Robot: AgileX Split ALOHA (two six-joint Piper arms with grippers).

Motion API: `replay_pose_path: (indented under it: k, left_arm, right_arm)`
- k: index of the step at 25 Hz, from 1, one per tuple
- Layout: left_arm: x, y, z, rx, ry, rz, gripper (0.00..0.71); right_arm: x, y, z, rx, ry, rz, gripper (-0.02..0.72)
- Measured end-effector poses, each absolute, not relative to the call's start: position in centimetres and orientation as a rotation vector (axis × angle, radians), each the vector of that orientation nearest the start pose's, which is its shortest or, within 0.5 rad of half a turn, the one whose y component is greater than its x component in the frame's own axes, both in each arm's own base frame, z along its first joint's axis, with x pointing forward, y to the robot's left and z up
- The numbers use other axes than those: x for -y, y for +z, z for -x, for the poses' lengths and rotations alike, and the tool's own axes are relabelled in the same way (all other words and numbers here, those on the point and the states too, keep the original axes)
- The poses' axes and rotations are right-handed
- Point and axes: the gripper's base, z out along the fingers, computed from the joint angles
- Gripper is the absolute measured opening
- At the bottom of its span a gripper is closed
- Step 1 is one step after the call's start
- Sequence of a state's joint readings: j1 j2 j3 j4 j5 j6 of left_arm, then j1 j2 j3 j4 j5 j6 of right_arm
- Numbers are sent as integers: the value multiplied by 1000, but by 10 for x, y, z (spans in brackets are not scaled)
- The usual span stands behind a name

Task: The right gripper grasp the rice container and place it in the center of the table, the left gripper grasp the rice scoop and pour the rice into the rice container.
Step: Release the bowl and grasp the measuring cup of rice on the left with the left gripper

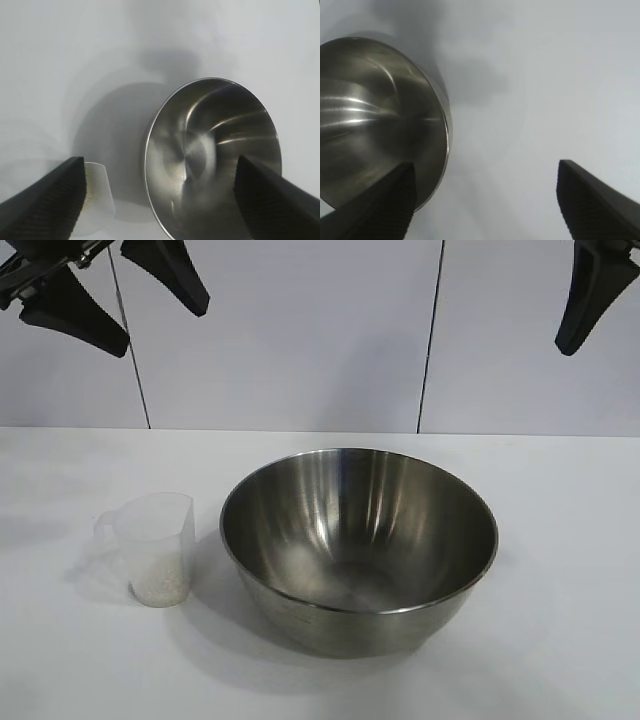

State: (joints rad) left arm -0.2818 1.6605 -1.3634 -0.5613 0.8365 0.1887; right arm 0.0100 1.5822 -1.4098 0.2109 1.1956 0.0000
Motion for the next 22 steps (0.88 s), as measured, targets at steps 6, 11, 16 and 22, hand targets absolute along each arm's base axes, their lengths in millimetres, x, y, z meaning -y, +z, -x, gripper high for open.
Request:
replay_pose_path:
  k: [6, 11, 16, 22]
  left_arm:
    - [135, 301, -337, -2551, -706, -257, 588]
    - [132, 299, -336, -2560, -646, -328, 588]
    - [124, 315, -328, -2513, -537, -392, 588]
    - [104, 335, -287, -2306, -417, -391, 588]
  right_arm:
    - [-13, 320, -319, -2838, 313, -99, 539]
    - [-14, 321, -321, -2818, 323, -94, 539]
    - [-14, 321, -322, -2812, 325, -95, 539]
    - [-15, 322, -322, -2808, 346, -96, 539]
